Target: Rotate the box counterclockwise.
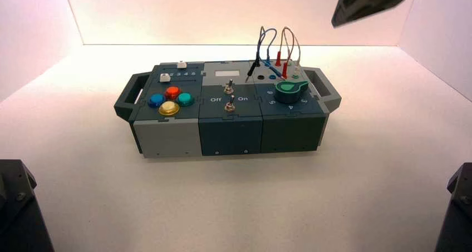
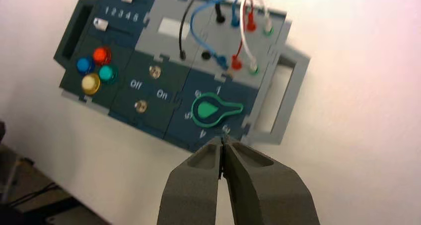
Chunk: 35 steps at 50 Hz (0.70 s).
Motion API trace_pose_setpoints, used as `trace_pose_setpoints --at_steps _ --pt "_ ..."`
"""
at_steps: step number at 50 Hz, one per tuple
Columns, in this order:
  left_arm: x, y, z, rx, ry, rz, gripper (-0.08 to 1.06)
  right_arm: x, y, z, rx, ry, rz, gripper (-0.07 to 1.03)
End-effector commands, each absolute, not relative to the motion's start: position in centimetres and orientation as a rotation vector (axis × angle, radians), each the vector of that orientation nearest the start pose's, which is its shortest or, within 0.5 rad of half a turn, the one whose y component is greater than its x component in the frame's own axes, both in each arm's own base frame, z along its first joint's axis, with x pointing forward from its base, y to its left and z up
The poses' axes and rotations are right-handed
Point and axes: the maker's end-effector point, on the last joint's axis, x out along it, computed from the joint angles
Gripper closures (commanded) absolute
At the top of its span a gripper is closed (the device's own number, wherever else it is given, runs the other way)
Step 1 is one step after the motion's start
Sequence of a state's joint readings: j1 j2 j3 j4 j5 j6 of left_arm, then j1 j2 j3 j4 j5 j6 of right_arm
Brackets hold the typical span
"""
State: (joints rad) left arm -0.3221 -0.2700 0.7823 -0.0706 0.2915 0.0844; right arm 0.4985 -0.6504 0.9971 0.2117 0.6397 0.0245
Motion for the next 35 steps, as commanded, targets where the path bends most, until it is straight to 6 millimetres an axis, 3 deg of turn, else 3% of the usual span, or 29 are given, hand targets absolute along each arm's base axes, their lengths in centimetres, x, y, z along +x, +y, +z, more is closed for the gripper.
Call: trace_pose_setpoints --at_steps 1,22,28,30,35 --pt "36.6 -12.5 15.4 0.141 0.784 -0.329 1.01 20.3 14.1 15.5 0.021 1.029 0.482 0.99" --pt "41.7 -14.2 9.0 0.151 0.890 -0.321 1.01 17.8 15.8 13.6 0.085 1.126 0.540 0.99" --pt "42.6 -14.4 7.7 0.152 0.911 -0.318 1.01 17.3 15.9 12.8 0.095 1.159 0.539 0.99" --pt "42.9 -14.5 5.9 0.158 0.946 -0.318 1.01 16.5 15.6 11.7 0.102 1.192 0.530 0.99" --pt "43.1 -14.5 4.4 0.160 0.974 -0.314 1.01 16.1 15.4 10.9 0.101 1.216 0.522 0.99"
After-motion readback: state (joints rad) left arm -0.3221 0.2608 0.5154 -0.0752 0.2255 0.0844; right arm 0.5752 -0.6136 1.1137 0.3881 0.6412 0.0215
